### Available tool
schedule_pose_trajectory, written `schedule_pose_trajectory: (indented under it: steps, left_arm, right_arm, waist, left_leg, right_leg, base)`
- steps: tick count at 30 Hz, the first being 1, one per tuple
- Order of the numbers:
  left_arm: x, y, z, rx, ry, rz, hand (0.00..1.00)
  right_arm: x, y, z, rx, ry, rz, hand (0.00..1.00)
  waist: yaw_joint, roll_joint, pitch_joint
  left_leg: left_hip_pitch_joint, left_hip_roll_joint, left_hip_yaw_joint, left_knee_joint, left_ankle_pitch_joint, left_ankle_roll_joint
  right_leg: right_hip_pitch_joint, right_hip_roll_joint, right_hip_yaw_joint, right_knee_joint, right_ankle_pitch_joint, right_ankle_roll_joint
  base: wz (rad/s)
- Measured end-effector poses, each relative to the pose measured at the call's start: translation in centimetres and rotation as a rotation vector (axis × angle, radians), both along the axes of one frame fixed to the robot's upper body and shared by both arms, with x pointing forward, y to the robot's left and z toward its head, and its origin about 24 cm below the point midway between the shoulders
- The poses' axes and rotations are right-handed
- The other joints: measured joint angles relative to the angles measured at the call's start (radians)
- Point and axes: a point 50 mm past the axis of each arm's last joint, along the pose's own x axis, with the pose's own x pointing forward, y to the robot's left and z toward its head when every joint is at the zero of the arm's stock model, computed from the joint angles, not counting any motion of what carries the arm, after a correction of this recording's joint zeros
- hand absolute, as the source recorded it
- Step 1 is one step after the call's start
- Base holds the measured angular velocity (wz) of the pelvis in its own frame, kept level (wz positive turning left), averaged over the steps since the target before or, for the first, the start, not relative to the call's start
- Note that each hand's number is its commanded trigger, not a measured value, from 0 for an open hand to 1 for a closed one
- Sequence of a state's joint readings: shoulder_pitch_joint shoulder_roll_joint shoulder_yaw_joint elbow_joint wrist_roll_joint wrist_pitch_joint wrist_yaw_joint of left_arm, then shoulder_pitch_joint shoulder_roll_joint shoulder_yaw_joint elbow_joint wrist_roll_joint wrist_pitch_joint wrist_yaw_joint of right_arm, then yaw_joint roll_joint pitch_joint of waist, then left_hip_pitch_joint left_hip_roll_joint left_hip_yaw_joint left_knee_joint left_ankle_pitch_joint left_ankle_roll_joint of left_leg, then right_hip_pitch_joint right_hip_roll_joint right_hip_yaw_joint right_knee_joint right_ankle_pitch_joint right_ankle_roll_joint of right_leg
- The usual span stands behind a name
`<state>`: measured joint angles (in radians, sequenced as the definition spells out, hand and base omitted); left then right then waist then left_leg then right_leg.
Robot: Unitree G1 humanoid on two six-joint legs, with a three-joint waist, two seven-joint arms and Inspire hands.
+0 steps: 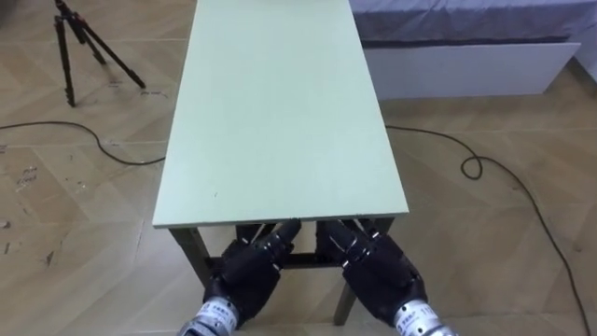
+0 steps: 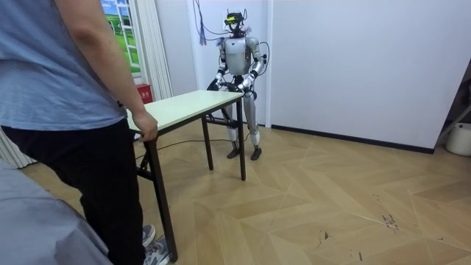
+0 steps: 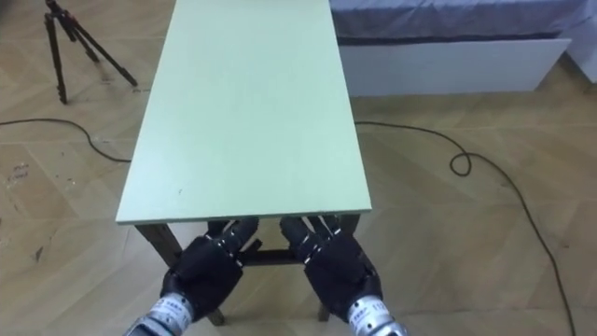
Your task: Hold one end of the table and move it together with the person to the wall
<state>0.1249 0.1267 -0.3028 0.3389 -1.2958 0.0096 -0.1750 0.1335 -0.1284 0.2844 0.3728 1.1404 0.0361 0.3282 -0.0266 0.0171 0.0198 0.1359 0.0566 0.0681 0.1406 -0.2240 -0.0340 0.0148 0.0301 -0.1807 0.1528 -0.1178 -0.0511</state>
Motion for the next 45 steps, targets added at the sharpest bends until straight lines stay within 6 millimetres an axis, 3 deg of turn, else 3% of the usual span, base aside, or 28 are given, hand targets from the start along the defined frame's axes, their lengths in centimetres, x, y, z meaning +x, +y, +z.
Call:
schedule_pose_trajectory:
  steps: [15,25,40,45]
  left_arm:
    - [1.1,4.1,0.5,-0.146,0.077,0.251,0.0]
    - [1.2,4.3,0.4,-0.25,0.145,0.295,0.0]
    - [0.8,3.8,-0.5,-0.258,0.232,0.316,0.0]
    - [0.8,3.5,-0.6,-0.267,0.247,0.329,0.0]
  right_arm:
    - [0.1,-0.6,-0.1,0.072,0.068,-0.024,0.0]
    - [0.6,-0.7,0.0,0.214,0.137,-0.135,0.0]
    - [1.8,-0.2,0.7,0.365,0.203,-0.23,0.0]
    - [2.4,0.2,1.0,0.398,0.206,-0.252,0.0]
  waist:
    - [0.016,-0.001,0.0012]
    - [0.04,-0.002,0.0007]
    - [0.034,0.021,0.0008]
    - [0.033,0.031,-0.0037]
  left_leg:
    - [0.022,0.0,-0.014,0.003,0.0,0.0]
    - [0.028,0.003,-0.014,0.003,0.0,0.0]
    - [0.022,0.001,-0.013,0.011,0.0,0.0]
    - [0.008,0.002,-0.014,0.012,0.0,0.0]
  right_leg:
    - [0.02,-0.002,-0.009,-0.001,0.0,-0.001]
    - [0.02,0.004,0.005,0.001,0.001,-0.004]
    - [0.017,0.002,0.002,0.004,0.002,-0.005]
    - [0.002,0.003,0.002,0.009,0.002,-0.006]
  base:
    - [0.01]
    - [-0.04]
    - [0.02]
    - [-0.01]
